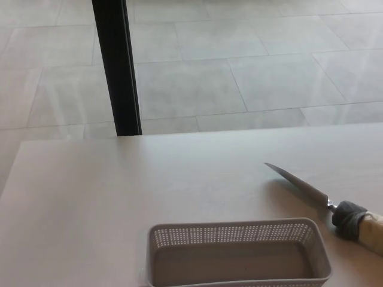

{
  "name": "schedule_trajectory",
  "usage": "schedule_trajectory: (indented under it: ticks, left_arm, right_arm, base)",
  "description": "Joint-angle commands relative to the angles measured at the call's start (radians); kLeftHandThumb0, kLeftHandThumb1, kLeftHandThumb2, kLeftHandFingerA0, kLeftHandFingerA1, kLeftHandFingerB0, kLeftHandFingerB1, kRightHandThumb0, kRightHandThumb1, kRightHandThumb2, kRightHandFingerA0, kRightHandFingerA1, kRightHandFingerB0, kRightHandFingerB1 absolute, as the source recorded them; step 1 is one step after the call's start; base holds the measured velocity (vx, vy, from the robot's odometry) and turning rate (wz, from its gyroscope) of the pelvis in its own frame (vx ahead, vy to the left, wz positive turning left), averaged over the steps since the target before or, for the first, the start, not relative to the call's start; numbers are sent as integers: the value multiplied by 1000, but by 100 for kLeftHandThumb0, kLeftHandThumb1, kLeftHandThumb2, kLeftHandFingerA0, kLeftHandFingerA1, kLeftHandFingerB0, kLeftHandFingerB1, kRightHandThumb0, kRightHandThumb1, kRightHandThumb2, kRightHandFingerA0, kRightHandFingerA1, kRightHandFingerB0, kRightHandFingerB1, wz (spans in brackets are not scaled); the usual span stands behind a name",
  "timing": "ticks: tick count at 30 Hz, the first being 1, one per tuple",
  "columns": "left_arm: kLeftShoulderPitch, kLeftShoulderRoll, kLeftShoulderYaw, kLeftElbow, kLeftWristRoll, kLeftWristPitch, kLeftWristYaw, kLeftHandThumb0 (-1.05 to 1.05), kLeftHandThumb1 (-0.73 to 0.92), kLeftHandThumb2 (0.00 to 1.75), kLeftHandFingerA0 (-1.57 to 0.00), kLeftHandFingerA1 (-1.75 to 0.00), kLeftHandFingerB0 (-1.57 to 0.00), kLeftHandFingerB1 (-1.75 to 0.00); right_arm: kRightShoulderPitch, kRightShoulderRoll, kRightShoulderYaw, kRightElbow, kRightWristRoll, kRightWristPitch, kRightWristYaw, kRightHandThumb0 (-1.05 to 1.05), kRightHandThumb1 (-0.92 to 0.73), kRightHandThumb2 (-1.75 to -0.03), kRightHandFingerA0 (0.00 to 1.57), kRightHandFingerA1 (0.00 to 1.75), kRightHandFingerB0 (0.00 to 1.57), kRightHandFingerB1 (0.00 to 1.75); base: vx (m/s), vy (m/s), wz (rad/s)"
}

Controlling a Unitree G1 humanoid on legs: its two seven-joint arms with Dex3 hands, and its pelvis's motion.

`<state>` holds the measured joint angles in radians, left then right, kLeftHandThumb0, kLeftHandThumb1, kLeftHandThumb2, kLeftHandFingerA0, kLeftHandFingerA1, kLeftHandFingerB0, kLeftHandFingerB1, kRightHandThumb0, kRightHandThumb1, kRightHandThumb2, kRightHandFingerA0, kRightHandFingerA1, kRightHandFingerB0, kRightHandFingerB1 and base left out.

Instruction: A garden tool is kept on the righthand side and a container is kept on the lefthand side on a desk infront of the robot. the robot uses its right hand to pick up the garden tool and makes a scooping motion inside the container

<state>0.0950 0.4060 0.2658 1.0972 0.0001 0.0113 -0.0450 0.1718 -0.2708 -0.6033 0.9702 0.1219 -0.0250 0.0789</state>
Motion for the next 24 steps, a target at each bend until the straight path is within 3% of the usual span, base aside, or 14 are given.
schedule_trajectory:
  ticks: [1,7,8,9,13,15,16,17,18,20,21,22,23,24]
  left_arm:
    - [-25,77,95,77,-85,45,7,-32,48,86,-46,-63,-28,-52]
    - [-27,72,106,90,-82,36,12,-32,48,85,-49,-64,-31,-53]
    - [-22,75,96,94,-69,27,9,-34,50,86,-52,-65,-32,-53]
    - [-19,79,85,102,-54,21,8,-34,50,86,-53,-65,-33,-53]
    - [-16,78,99,94,-69,33,-9,-32,50,87,-45,-62,-28,-52]
    - [-21,74,106,93,-72,33,5,-33,50,86,-46,-62,-30,-52]
    - [-21,76,109,88,-75,43,2,-32,51,87,-45,-63,-28,-52]
    - [-20,76,110,85,-74,47,4,-33,51,87,-48,-64,-30,-53]
    - [-18,72,110,80,-74,47,7,-32,51,88,-48,-64,-30,-53]
    - [-18,80,97,93,-59,36,-4,-33,51,87,-48,-64,-31,-53]
    - [-19,82,93,105,-53,32,-4,-33,52,87,-47,-63,-32,-53]
    - [-15,78,100,92,-61,40,-1,-33,51,87,-52,-65,-34,-54]
    - [-12,78,98,85,-60,42,0,-33,51,87,-52,-65,-34,-54]
    - [-10,76,100,85,-61,37,1,-33,51,87,-51,-65,-32,-54]
  right_arm:
    - [-84,-124,-284,-26,328,35,47,-104,-70,-101,0,33,0,18]
    - [-264,-263,-364,-247,353,158,-66,-103,-68,-107,0,40,0,26]
    - [-274,-267,-356,-288,350,97,-8,-94,-65,-79,0,17,0,0]
    - [-312,-275,-363,-338,363,92,-6,-103,-69,-106,0,36,0,21]
    - [-371,-307,-282,-570,322,143,19,-96,-64,-104,1,45,5,45]
    - [-399,-317,-223,-689,297,183,20,-93,-58,-97,4,73,8,62]
    - [-391,-329,-179,-743,268,169,60,-43,-34,-100,7,61,0,55]
    - [-393,-341,-144,-778,242,171,77,-96,-62,-101,3,64,10,63]
    - [-404,-335,-120,-816,235,177,75,-93,-73,-63,4,91,16,62]
    - [-403,-331,-88,-871,230,187,91,-92,-73,-62,1,83,15,56]
    - [-390,-353,-14,-954,162,211,98,-89,-80,-65,11,58,10,41]
    - [-390,-375,48,-996,113,217,123,-89,-61,-102,13,59,3,45]
    - [-391,-381,71,-1006,97,205,136,-89,-61,-102,13,59,3,45]
    - [-390,-383,99,-1023,85,210,146,-38,-45,-104,1,51,0,50]
  base:
    - [0,0,0]
    - [0,0,0]
    - [0,0,0]
    - [0,0,0]
    - [0,0,0]
    - [0,0,0]
    - [0,0,0]
    - [0,0,0]
    - [0,0,0]
    - [0,0,0]
    - [0,0,0]
    - [0,0,0]
    - [0,0,0]
    - [0,0,0]
